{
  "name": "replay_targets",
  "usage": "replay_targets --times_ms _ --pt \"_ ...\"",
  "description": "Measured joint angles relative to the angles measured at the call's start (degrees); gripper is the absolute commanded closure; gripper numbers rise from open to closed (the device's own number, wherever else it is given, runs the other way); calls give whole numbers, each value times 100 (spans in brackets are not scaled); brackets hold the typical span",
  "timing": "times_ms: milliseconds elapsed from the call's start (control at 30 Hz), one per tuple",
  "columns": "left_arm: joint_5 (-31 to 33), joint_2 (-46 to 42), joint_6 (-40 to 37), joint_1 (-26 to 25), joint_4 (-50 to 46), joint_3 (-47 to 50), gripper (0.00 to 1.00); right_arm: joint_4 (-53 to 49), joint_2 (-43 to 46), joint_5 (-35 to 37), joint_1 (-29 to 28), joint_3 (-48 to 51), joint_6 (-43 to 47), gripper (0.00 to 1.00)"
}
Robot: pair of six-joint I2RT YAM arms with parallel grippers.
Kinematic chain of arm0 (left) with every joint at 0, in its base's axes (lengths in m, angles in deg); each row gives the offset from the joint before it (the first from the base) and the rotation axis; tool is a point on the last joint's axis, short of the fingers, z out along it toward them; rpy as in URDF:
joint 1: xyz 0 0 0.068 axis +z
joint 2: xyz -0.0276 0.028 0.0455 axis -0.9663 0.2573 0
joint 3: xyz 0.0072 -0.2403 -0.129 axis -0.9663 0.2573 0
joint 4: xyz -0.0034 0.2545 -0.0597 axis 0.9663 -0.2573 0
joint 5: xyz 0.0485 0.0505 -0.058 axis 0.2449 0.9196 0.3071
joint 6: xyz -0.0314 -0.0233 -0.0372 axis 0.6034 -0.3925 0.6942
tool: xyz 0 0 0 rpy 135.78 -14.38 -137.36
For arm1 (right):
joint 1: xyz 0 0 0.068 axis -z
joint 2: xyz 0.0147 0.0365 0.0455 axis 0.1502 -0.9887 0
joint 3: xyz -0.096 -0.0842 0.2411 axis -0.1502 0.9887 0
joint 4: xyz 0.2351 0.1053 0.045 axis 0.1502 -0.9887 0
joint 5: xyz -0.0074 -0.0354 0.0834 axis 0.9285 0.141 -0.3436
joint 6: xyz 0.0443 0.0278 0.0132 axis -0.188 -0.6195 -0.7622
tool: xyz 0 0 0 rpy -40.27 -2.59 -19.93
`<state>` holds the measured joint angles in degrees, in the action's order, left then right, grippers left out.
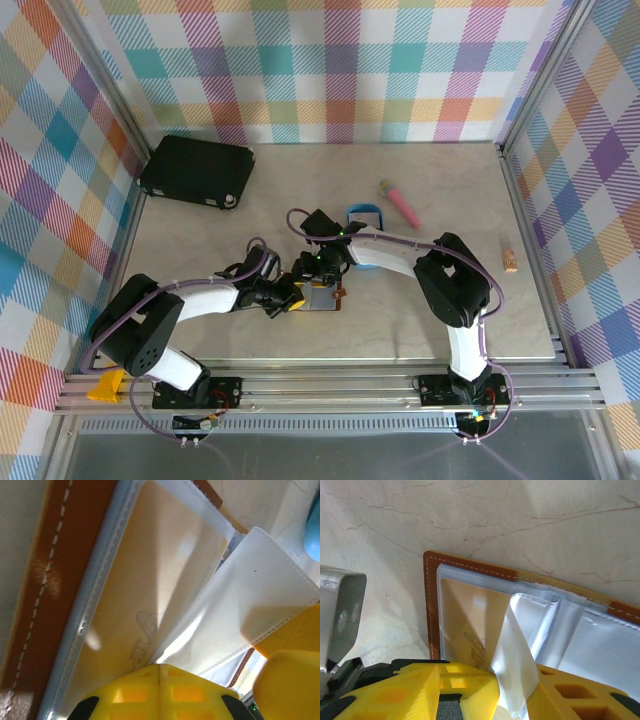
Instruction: Put the credit cards into the card holder
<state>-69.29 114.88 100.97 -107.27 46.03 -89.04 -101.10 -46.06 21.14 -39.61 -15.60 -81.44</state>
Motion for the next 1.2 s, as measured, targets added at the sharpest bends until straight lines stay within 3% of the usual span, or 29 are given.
replay_targets --times_ms 367,600,900,1200 --pt "184 -527 -269 92 -1051 -221 90 162 -107 -149 -17 -4 -2 53" --pt "234 -890 -444 249 -1641 -243 92 203 -229 -229 -96 -142 -4 53" --pt "275 -1296 -990 807 -2586 -275 92 273 -531 -306 -229 -581 -4 53" --pt "262 -1296 -1532 1202 -2994 -516 86 584 -520 -356 -236 -675 -2 53"
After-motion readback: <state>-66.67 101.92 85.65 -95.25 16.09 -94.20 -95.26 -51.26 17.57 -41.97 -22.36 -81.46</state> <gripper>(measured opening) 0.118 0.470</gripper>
